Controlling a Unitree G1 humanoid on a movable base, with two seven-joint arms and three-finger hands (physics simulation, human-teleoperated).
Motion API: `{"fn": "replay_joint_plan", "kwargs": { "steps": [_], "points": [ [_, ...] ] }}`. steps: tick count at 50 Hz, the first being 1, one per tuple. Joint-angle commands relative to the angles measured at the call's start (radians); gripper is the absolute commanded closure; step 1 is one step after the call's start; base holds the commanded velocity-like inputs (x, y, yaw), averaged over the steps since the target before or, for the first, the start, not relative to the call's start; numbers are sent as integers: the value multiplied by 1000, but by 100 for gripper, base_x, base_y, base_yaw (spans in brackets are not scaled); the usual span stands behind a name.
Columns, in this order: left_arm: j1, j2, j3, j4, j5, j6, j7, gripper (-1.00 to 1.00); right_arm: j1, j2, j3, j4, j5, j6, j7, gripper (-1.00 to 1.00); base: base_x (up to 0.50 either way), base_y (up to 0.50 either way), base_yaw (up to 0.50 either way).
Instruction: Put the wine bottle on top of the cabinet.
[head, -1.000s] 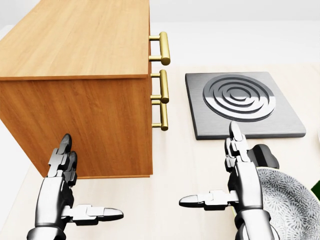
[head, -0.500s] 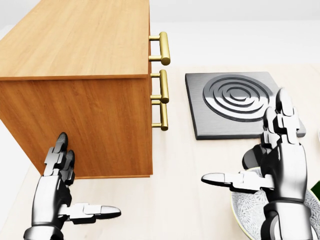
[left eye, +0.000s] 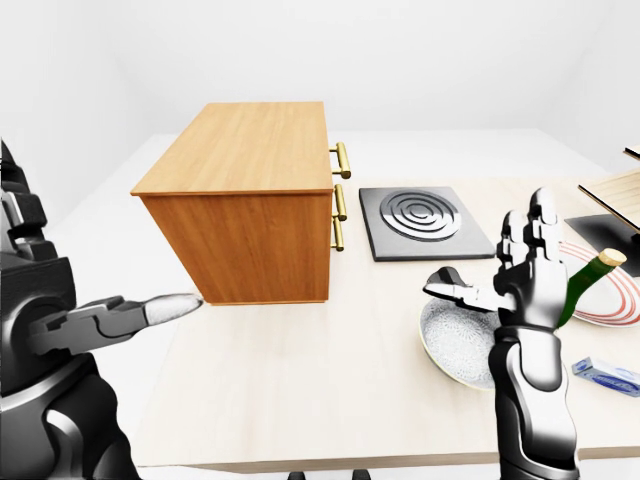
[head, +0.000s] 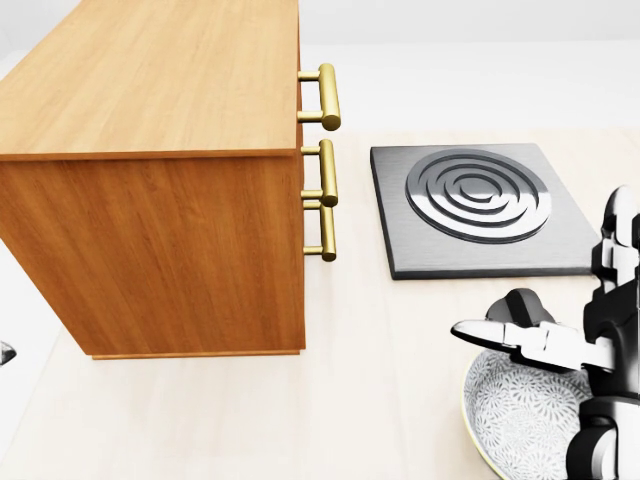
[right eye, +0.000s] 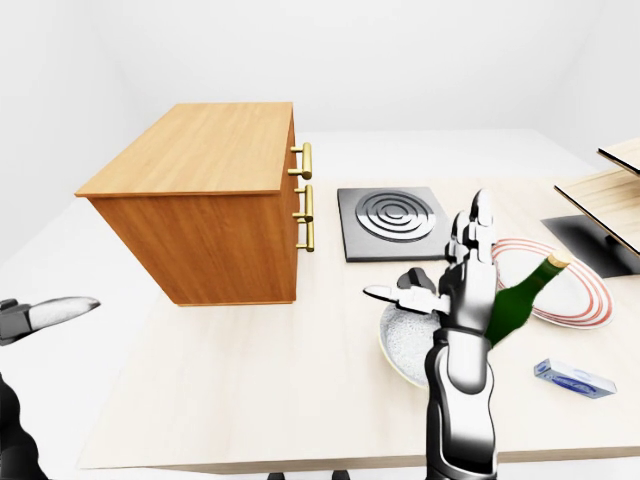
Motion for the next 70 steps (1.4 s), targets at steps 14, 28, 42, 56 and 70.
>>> {"fn": "replay_joint_plan", "kwargs": {
  "steps": [14, 28, 42, 56, 70],
  "points": [
    [-13, 76, 194, -78, -133, 0, 54, -100, 5, -32, -271, -74, 156, 0, -284, -100, 0, 0, 0],
    [5, 53, 164, -53, -96, 0, 32, -100, 28, -29, -378, -73, 186, 0, -429, -100, 0, 0, 0],
    [8, 45, 159, -50, -80, 0, 23, -100, 45, -49, -469, -35, 312, 0, -429, -100, 0, 0, 0],
    [19, 29, 143, -27, -52, 0, 15, -100, 39, -83, -502, 75, 476, 0, -429, -100, 0, 0, 0],
    [20, 27, 143, -26, -50, 0, 16, -100, 38, -117, -482, 135, 521, 0, -429, -100, 0, 0, 0]
  ]
}}
